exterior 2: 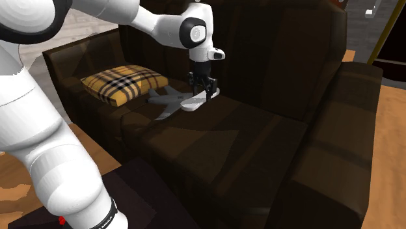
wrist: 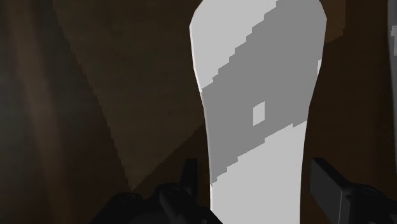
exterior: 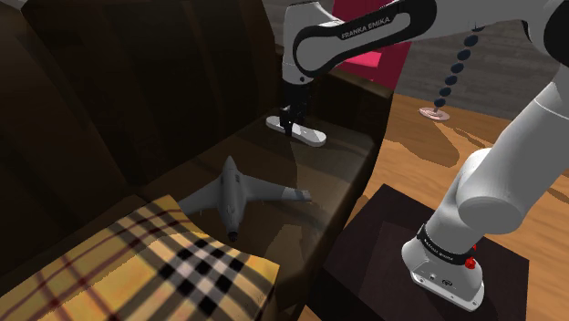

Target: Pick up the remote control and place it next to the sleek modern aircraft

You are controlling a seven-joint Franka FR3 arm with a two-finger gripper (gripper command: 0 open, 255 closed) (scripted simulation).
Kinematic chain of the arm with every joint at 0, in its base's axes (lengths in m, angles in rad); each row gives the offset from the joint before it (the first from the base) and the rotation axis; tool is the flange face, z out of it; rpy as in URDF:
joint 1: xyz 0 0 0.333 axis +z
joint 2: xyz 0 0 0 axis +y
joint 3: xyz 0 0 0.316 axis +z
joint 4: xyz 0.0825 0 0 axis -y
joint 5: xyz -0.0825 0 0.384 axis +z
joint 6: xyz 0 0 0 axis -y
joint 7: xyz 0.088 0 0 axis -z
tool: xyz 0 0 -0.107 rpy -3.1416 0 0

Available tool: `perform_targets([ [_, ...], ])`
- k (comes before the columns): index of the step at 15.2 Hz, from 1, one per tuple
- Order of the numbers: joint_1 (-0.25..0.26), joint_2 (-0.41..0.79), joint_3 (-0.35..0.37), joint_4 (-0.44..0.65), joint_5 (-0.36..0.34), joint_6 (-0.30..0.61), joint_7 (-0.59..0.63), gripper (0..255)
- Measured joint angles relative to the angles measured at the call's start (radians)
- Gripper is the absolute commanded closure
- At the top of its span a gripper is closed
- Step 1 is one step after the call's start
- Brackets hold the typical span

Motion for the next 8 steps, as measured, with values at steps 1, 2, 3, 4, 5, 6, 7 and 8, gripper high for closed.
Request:
perform_targets([
  [1, 0.000, 0.003, 0.000, -0.010, 0.000, 0.013, 0.000, 255],
  [2, 0.000, 0.009, 0.000, -0.019, -0.001, 0.028, 0.001, 255],
  [3, 0.000, 0.012, 0.000, -0.028, -0.001, 0.040, 0.002, 255],
  [4, 0.000, 0.019, 0.001, -0.032, -0.002, 0.051, 0.003, 255],
  [5, 0.001, 0.022, 0.002, -0.046, -0.002, 0.068, 0.006, 255],
  [6, 0.000, 0.027, 0.001, -0.055, -0.003, 0.081, 0.004, 255],
  [7, 0.000, 0.032, 0.001, -0.061, -0.004, 0.094, 0.005, 255],
  [8, -0.001, 0.037, 0.000, -0.073, -0.005, 0.110, 0.004, 255],
])
